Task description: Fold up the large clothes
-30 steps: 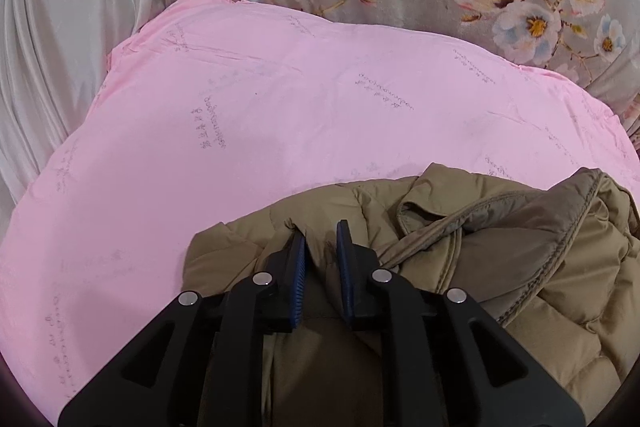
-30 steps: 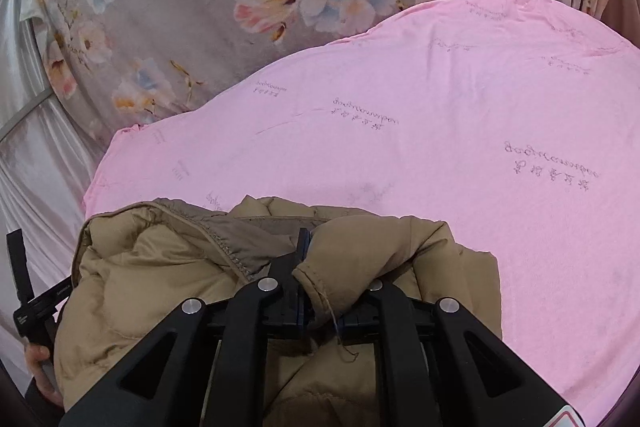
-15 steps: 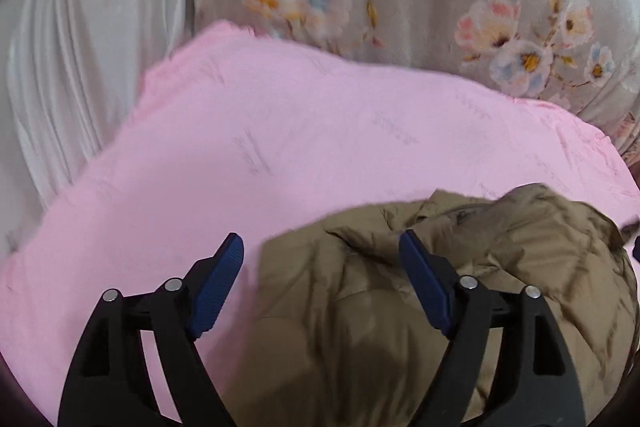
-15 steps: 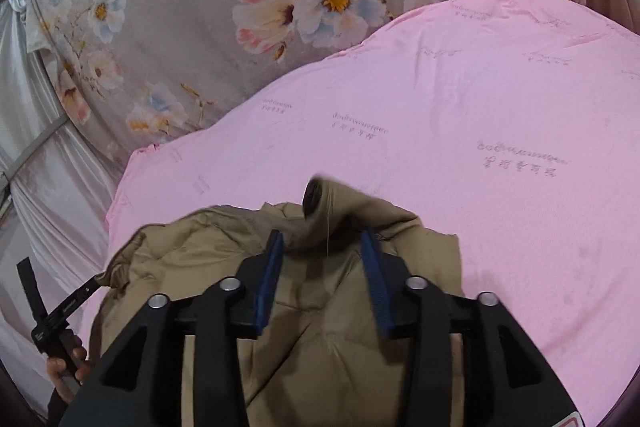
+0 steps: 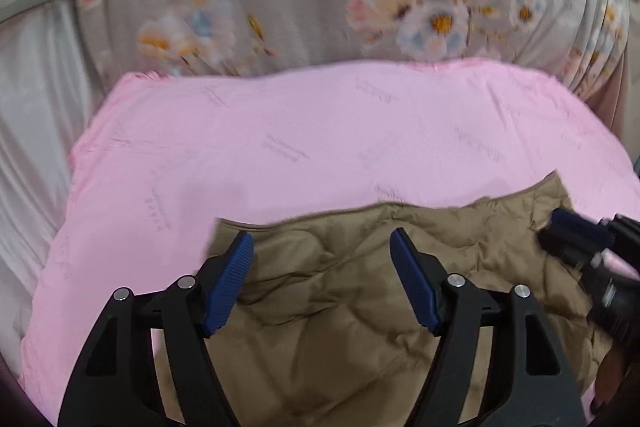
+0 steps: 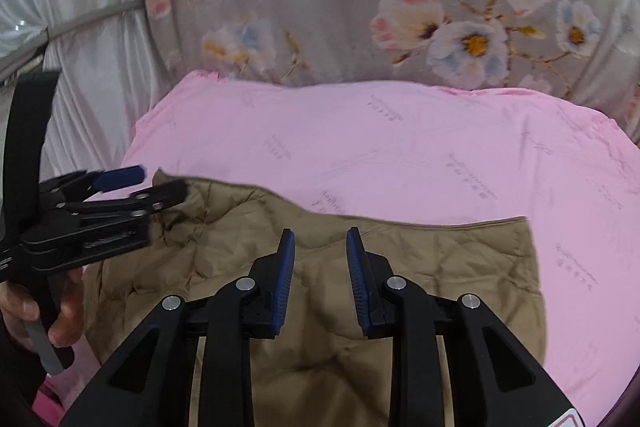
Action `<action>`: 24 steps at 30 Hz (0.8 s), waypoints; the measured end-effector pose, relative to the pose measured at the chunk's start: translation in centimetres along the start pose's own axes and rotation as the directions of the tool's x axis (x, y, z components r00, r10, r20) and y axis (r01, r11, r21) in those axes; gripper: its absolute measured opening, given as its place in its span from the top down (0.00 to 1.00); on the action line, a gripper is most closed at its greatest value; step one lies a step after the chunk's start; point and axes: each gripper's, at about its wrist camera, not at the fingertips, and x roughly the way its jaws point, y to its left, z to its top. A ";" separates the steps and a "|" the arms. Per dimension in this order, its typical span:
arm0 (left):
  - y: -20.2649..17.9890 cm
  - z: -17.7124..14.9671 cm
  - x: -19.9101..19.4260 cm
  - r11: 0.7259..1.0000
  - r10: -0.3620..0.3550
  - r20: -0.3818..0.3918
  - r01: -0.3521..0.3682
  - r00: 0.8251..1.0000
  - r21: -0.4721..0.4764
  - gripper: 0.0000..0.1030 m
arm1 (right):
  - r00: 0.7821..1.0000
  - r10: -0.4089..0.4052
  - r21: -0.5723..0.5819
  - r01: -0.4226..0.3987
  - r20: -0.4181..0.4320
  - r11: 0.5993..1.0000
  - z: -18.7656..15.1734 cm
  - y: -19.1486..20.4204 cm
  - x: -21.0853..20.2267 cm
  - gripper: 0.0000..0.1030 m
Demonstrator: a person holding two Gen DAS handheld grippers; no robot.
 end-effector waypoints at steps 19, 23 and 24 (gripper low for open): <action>8.2 -2.7 10.3 0.974 0.100 -0.136 -0.124 0.986 -0.189 0.23 | 0.969 -0.206 0.357 0.242 -0.138 0.902 -4.0 -15.5 5.4 0.79; 8.8 -3.2 10.8 0.965 0.075 -0.146 -0.108 0.986 -0.238 0.19 | 0.962 -0.240 0.325 0.271 -0.132 0.906 -4.1 -14.3 5.9 0.79; 8.7 -3.3 10.8 0.965 0.075 -0.146 -0.109 0.986 -0.239 0.19 | 0.961 -0.244 0.321 0.274 -0.131 0.907 -4.1 -14.4 6.1 0.79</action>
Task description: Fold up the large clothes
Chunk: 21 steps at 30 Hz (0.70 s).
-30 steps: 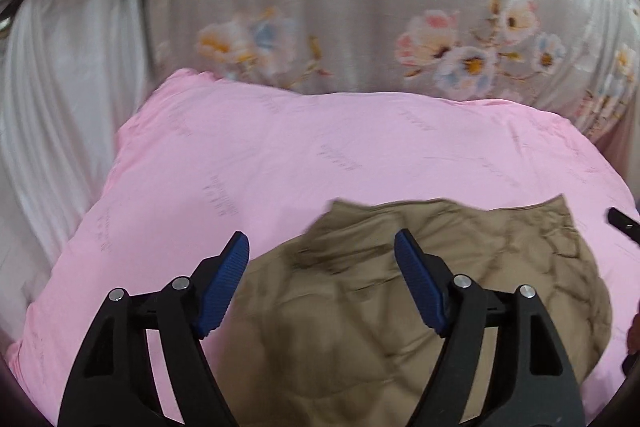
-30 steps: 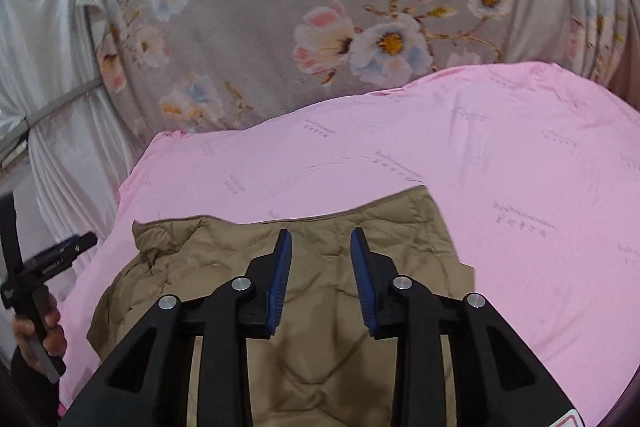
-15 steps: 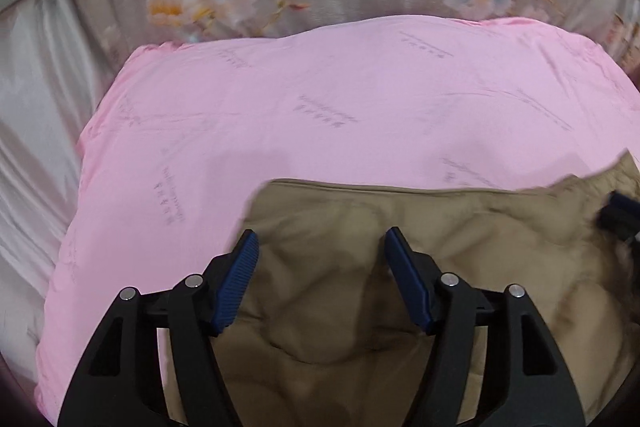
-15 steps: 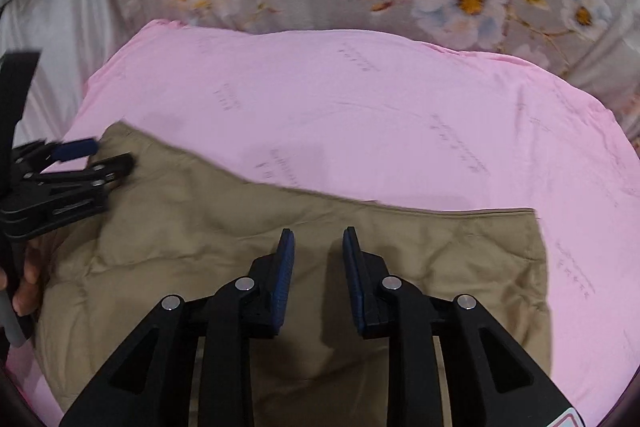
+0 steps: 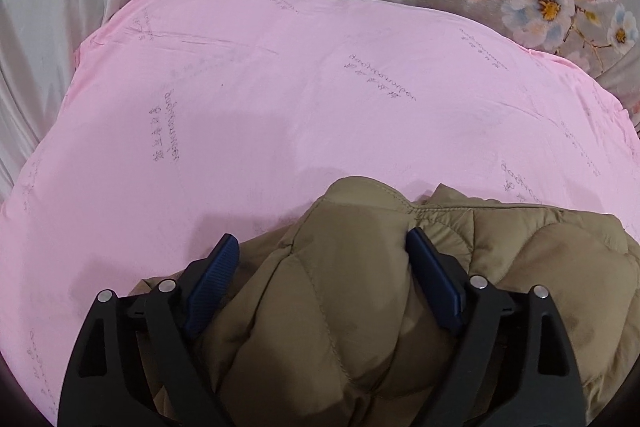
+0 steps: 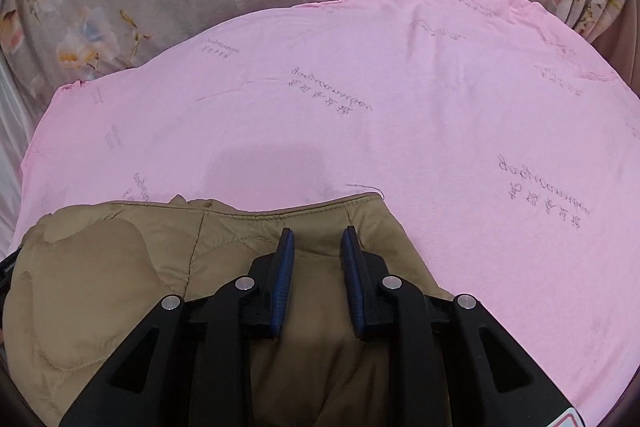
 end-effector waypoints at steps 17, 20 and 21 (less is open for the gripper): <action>-0.5 0.0 -0.7 0.999 0.053 0.006 -0.053 0.999 0.005 0.18 | 0.999 -0.034 -0.021 0.035 0.014 0.999 0.2 0.1 -0.6 0.77; -0.9 0.2 -4.4 0.999 0.040 0.047 -0.039 0.998 -0.020 0.21 | 0.996 -0.019 -0.077 0.026 0.092 0.997 0.4 2.4 -4.0 0.73; -1.6 0.4 -6.0 1.000 0.019 0.076 -0.017 0.997 -0.019 0.21 | 0.994 -0.005 -0.091 0.016 0.112 0.996 0.3 3.4 -5.0 0.73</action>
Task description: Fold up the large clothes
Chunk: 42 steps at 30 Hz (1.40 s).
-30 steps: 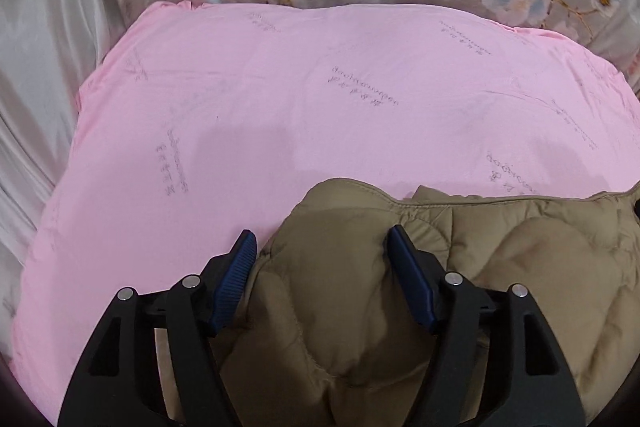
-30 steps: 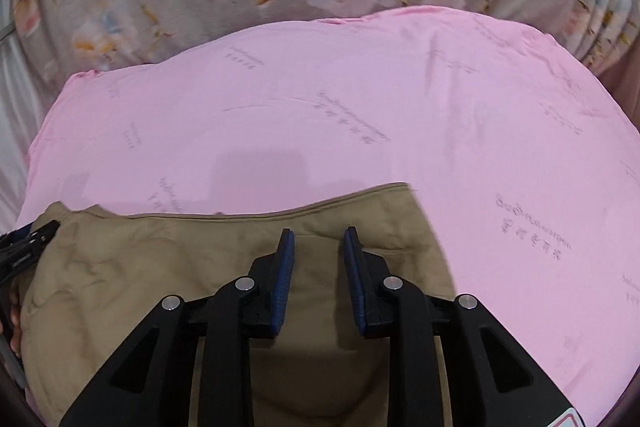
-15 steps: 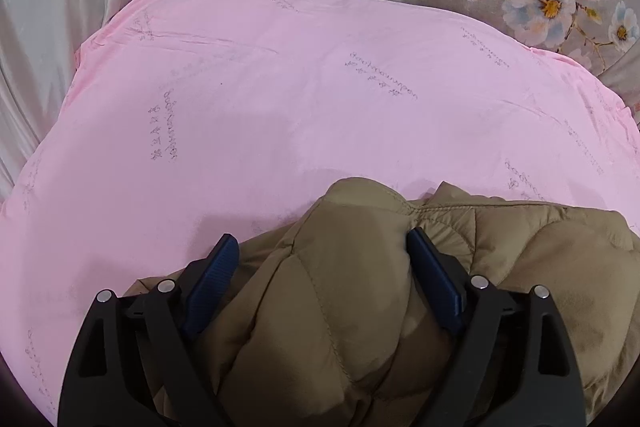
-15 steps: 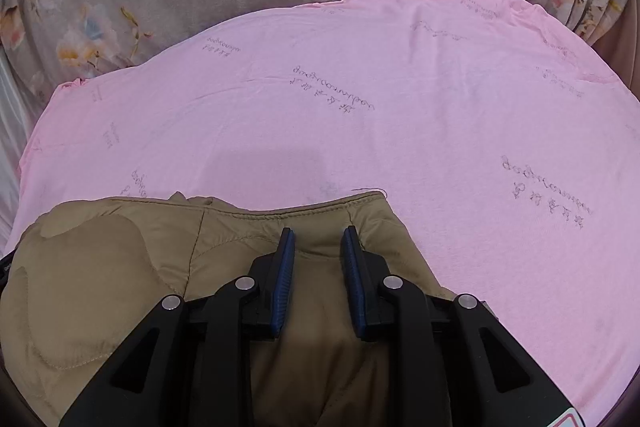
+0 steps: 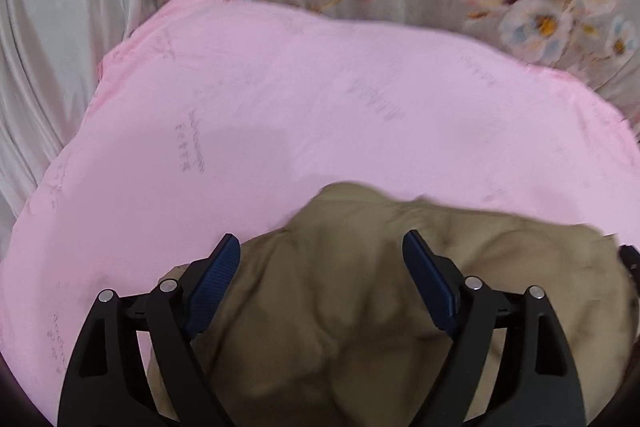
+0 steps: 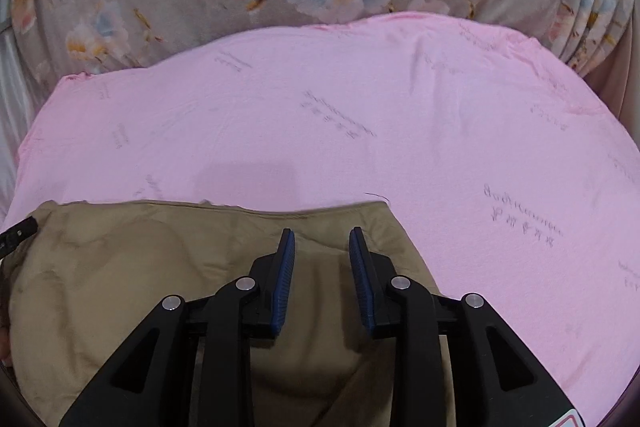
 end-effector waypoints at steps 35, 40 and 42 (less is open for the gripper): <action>-10.1 -4.6 2.2 0.979 0.157 0.038 -0.160 0.987 0.127 0.15 | 0.998 0.061 -0.092 -0.063 -0.020 0.994 -4.0 8.5 2.2 0.71; -10.2 -4.6 2.3 0.976 0.171 0.028 -0.174 0.985 0.134 0.15 | 0.998 0.059 -0.095 -0.061 -0.023 0.994 -3.9 8.4 2.3 0.71; -10.2 -4.6 2.3 0.975 0.174 0.027 -0.176 0.984 0.135 0.14 | 0.998 0.059 -0.096 -0.060 -0.022 0.994 -3.9 8.3 2.3 0.71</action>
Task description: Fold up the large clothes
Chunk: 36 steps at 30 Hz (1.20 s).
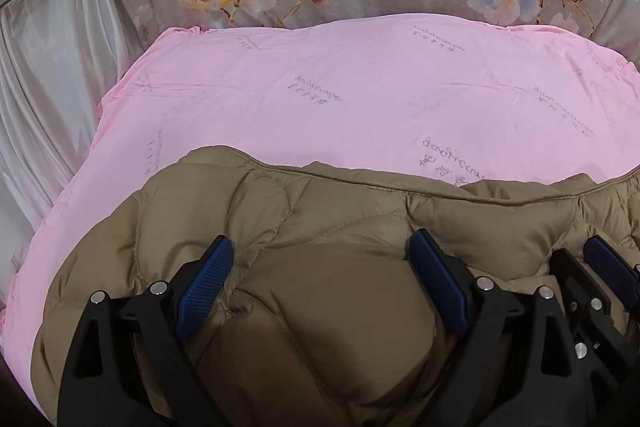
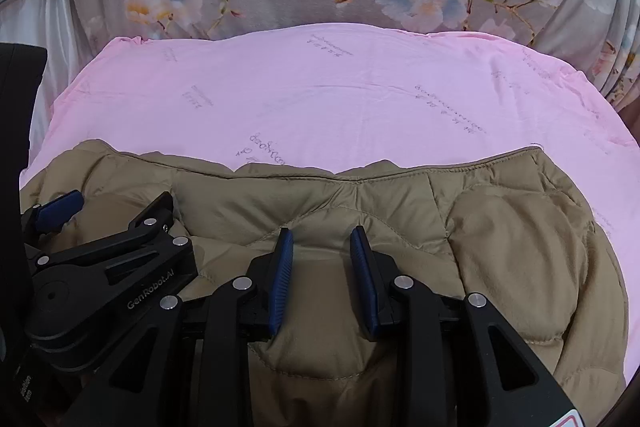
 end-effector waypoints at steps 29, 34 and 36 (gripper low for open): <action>9.8 -3.3 -1.5 0.990 -0.006 -0.023 0.003 1.000 -0.141 0.07 | 0.995 -0.096 0.208 0.095 -0.005 0.973 -2.1 -11.6 -3.5 0.58; 9.9 -3.2 -1.5 0.990 -0.009 -0.030 0.004 1.000 -0.140 0.07 | 0.991 -0.132 0.185 0.135 -0.028 0.974 -1.8 -10.9 -3.7 0.57; 10.0 -3.2 -1.5 0.990 -0.013 -0.030 0.009 0.999 -0.141 0.07 | 0.978 -0.204 0.150 0.207 -0.038 0.967 -1.0 -9.6 -4.5 0.56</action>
